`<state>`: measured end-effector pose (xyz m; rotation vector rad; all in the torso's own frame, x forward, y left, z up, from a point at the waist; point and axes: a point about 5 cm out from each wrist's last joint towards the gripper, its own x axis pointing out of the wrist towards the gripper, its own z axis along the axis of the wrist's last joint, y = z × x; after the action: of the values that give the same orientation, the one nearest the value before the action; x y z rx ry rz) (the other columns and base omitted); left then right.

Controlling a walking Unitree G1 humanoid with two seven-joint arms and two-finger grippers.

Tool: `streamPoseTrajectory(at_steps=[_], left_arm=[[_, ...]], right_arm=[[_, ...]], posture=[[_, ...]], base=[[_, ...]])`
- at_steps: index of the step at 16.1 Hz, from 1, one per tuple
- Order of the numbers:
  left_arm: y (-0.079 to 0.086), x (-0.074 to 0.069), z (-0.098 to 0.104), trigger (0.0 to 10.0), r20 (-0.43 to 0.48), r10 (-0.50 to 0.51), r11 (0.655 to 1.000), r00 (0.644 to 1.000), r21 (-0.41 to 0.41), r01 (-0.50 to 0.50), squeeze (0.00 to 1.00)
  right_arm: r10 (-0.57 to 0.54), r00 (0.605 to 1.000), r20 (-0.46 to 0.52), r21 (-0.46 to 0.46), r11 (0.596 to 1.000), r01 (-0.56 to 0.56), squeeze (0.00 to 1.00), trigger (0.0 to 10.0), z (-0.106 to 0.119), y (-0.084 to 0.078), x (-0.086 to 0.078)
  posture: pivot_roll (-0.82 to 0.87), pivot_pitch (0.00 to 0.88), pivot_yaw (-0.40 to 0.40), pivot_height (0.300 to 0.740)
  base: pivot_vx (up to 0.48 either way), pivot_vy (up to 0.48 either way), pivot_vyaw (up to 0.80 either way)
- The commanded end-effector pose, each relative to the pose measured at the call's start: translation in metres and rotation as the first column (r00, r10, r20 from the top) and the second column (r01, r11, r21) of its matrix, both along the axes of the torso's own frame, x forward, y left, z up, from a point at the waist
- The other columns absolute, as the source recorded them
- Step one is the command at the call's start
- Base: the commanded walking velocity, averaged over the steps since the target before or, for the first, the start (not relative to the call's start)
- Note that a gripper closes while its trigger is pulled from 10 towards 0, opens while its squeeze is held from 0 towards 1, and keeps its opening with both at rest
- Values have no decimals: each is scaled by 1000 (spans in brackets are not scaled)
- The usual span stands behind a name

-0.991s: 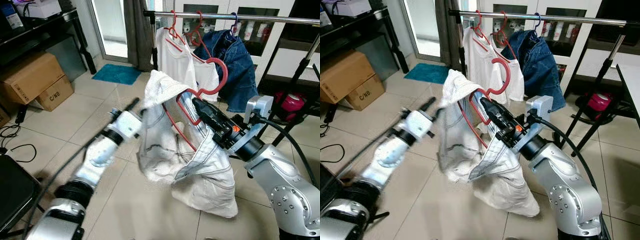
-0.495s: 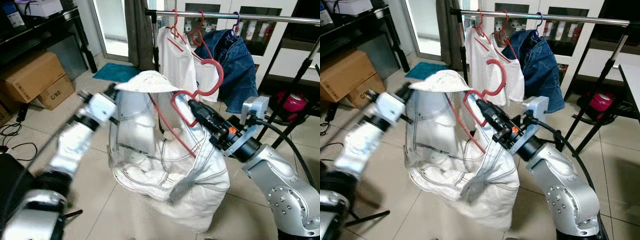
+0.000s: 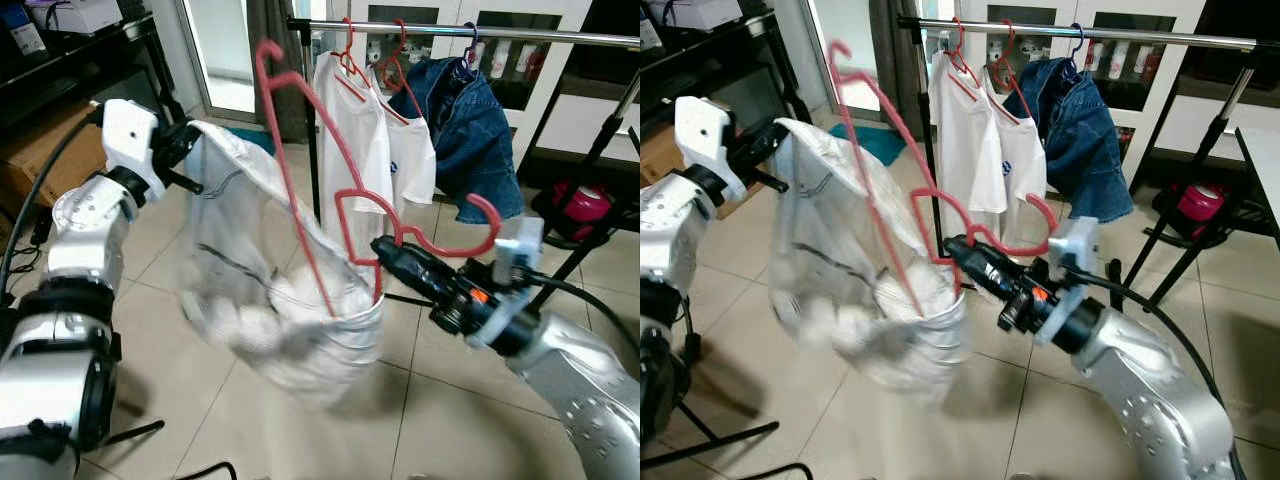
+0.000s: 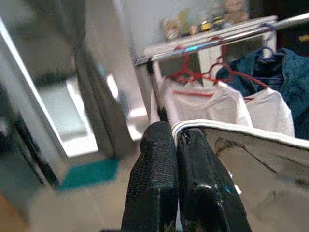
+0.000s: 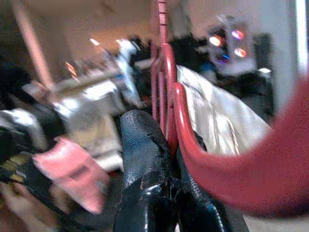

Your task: Hang hanger

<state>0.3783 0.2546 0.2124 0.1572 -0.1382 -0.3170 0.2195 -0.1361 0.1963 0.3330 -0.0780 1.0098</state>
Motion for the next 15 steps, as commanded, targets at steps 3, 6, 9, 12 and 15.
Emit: streamPoseTrajectory(at_steps=[3,6,9,12,15], left_arm=[[11,-1,-6,0,-57,13,991,998,-130,-20,0],[-10,-4,-33,0,-122,-63,994,990,-98,51,0],[-53,-14,-64,0,-193,-185,982,964,-62,176,0],[-60,-21,-73,0,-207,-139,988,968,-99,121,0],[-66,-37,-76,10000,-195,-36,990,980,-141,8,0]], right_arm=[[-15,1000,20,83,996,13,0,0,8,-6,-5],[-213,977,-17,176,961,213,0,0,10,-12,12],[-544,833,-103,293,784,548,0,0,10,-29,40],[-645,758,-97,189,735,651,0,0,3,-37,46],[-698,703,-136,-174,715,677,0,10000,-42,-40,44]], posture=[[-174,0,104,719],[-177,0,105,719],[-171,0,103,719],[-170,0,108,719],[-162,0,107,719]], base=[[0,0,0],[0,0,0],[0,0,0],[0,0,0],[0,0,0]])
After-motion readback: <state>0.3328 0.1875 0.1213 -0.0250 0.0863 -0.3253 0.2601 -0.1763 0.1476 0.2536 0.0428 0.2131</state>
